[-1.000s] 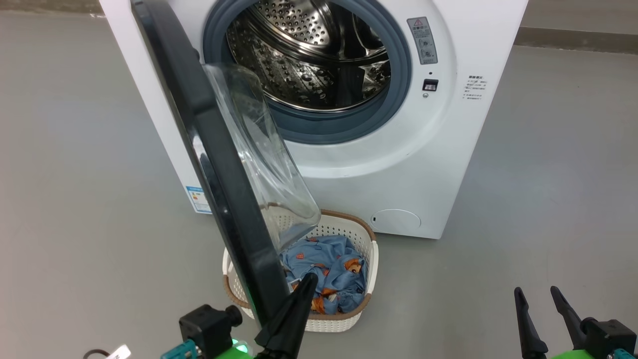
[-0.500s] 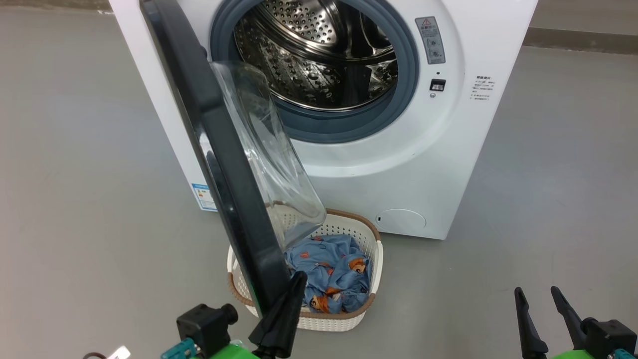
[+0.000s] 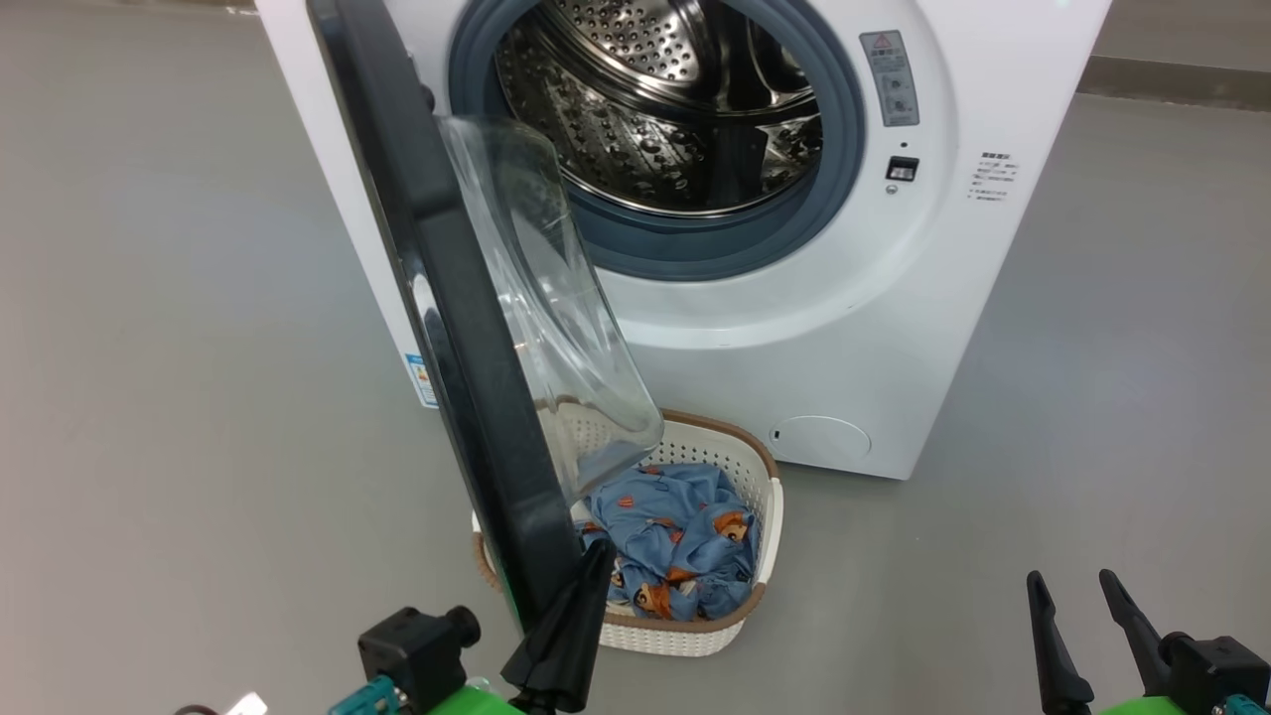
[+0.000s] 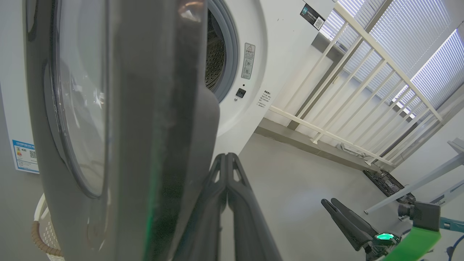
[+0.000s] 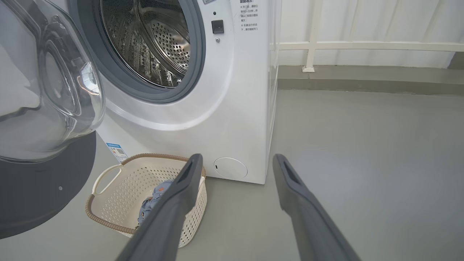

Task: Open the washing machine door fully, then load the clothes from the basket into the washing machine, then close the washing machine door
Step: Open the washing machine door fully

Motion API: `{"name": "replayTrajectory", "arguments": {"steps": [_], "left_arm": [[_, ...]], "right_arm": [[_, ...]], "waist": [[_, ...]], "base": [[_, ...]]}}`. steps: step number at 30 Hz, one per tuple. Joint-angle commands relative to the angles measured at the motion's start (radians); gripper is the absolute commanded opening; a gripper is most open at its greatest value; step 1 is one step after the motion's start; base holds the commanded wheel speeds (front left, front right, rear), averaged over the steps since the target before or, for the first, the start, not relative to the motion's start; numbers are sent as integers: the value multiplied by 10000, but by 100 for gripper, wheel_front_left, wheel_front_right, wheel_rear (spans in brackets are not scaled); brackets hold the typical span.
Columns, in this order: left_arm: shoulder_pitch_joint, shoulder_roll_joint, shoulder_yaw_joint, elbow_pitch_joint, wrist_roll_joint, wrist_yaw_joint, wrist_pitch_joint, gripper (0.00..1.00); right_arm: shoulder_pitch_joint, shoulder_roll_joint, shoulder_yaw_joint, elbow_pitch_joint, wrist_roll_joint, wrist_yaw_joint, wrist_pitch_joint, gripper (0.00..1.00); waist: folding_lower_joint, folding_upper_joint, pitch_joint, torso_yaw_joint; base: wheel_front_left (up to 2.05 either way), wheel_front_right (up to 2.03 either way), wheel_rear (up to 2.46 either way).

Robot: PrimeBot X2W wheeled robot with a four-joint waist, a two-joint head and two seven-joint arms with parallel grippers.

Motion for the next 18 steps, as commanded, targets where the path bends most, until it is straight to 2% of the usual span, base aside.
{"name": "replayTrajectory", "arguments": {"steps": [1, 18], "left_arm": [[-541, 6, 396, -262, 88, 237, -141, 0], [-493, 67, 573, -509, 151, 715, -241, 0]], "right_arm": [[-117, -137, 175, -258, 12, 27, -72, 100], [-116, -172, 272, -177, 58, 27, -72, 100]], "waist": [[0, 0, 13, 121], [0, 0, 56, 887]], "base": [[0, 0, 0], [0, 0, 0]]}}
